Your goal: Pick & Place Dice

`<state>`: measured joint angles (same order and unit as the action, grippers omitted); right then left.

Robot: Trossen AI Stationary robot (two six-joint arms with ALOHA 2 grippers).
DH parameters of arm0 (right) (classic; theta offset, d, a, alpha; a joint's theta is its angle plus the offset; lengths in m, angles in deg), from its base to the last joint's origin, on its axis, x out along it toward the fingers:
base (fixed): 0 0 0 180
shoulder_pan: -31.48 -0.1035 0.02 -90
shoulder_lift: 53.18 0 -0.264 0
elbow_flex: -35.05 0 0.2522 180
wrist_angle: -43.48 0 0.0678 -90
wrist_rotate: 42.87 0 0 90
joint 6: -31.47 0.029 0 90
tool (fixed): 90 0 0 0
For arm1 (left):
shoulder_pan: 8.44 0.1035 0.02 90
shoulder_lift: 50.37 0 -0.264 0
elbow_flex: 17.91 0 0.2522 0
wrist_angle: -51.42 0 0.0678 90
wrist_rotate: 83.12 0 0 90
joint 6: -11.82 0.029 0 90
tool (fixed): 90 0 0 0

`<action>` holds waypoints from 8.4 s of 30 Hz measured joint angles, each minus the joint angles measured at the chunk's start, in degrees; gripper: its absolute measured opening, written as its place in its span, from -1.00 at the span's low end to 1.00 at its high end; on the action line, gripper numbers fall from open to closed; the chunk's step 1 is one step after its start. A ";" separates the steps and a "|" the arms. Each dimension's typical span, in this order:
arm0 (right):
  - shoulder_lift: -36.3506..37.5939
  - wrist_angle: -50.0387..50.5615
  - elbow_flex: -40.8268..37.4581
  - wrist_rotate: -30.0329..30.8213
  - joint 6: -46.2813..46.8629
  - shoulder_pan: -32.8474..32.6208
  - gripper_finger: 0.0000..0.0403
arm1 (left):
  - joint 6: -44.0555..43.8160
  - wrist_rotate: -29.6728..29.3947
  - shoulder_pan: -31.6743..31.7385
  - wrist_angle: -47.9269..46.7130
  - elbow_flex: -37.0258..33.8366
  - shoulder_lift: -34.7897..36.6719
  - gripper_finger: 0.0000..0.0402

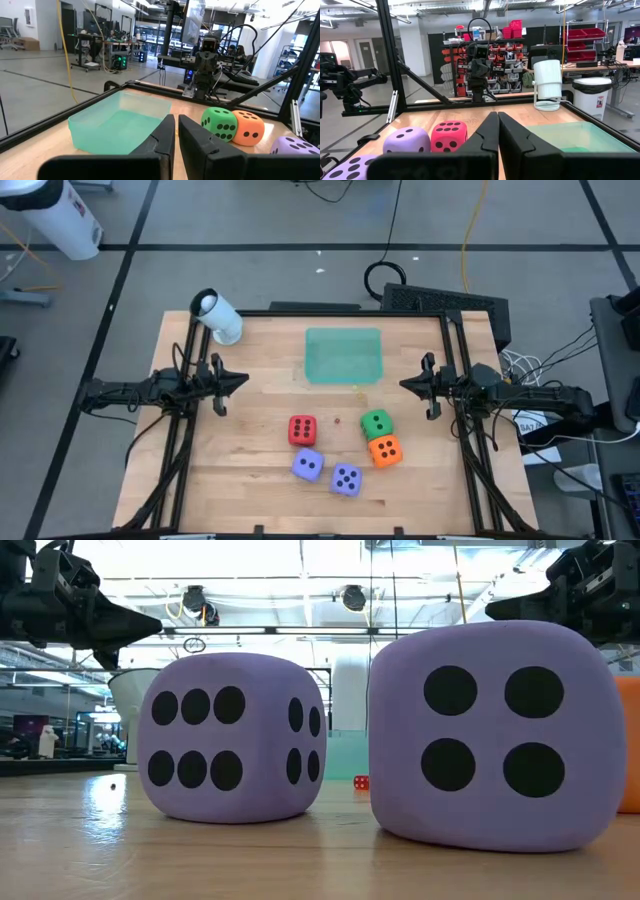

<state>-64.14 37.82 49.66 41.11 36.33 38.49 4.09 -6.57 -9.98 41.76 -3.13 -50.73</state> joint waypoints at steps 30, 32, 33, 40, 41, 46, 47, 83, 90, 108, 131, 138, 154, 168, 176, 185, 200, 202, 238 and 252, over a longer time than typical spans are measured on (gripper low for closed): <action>0.00 0.00 0.00 0.00 0.02 0.00 -1.00 | 0.00 -0.01 0.01 0.00 0.00 0.00 -0.85; 0.01 0.00 0.00 -0.02 0.00 0.02 -1.00 | 0.00 0.01 -0.01 0.00 0.01 0.00 -0.85; 0.02 0.00 0.00 -0.02 0.00 0.00 -1.00 | 0.00 0.00 0.01 0.00 0.00 0.00 -0.85; 0.02 0.00 -0.02 -0.01 0.00 0.00 -1.00 | 0.02 -0.01 -0.01 0.00 0.00 0.00 -0.85; 0.02 0.00 -0.01 -0.01 0.00 0.00 -1.00 | 0.00 -0.01 -0.01 0.00 0.02 0.00 -0.85; 0.00 0.00 -0.01 -0.02 0.01 0.00 -1.00 | 0.00 -0.01 0.01 0.00 0.00 0.00 -0.85; 0.01 0.00 -0.02 0.00 0.00 0.02 -1.00 | 0.00 -0.01 -0.01 0.00 0.00 0.00 -0.85; 0.01 -0.01 -0.02 0.50 -0.18 0.00 -1.00 | 0.02 0.16 -0.01 0.73 0.02 0.02 -0.85; 0.01 -2.05 -0.02 1.53 -7.31 0.00 -1.00 | 5.73 -1.73 -0.01 1.98 0.02 0.02 -0.85; -0.19 -13.26 -0.07 1.44 -14.60 0.04 -1.00 | 7.35 -6.61 0.01 3.15 0.79 -0.01 -0.85; -11.71 -25.73 3.71 3.41 -9.86 -1.54 -1.00 | 15.19 -9.21 0.01 3.46 0.74 -0.48 -0.85; -29.64 -22.27 16.76 13.97 -12.46 -5.82 -0.96 | 18.68 -9.41 0.01 3.41 0.73 -0.48 -0.85; -64.31 60.91 80.96 37.00 12.47 -26.55 -0.27 | 24.70 -14.06 0.01 3.45 0.72 -0.48 -0.85; -85.41 109.57 102.03 17.72 65.30 -34.09 -0.36 | 25.62 -13.60 -0.01 5.18 0.72 -0.48 -0.85; -85.34 106.71 95.11 14.80 71.55 -35.55 -0.47 | 22.75 -13.56 -0.01 4.68 0.72 -0.48 -0.85; -85.10 100.49 87.80 11.43 74.23 -33.26 -0.33 | 22.67 -13.54 -0.01 4.66 0.72 -0.48 -0.85; -85.13 92.76 83.37 10.25 74.48 -32.41 0.91 | 23.76 -13.54 -0.01 4.94 0.72 -0.48 -0.85; -85.13 91.28 82.87 10.32 74.50 -32.44 0.89 | 23.76 -13.54 0.00 4.94 0.72 -0.48 -0.85; -85.00 74.03 63.23 0.35 63.27 -32.09 0.97 | 23.78 -13.56 -0.01 4.39 0.70 -0.48 -0.85; -77.01 70.34 61.55 0.63 54.93 -32.62 0.96 | 23.85 -13.56 0.00 4.30 0.70 -0.50 -0.85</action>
<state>-141.15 108.16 111.20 41.74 91.27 5.87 27.94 -20.13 -9.97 46.06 -2.43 -51.23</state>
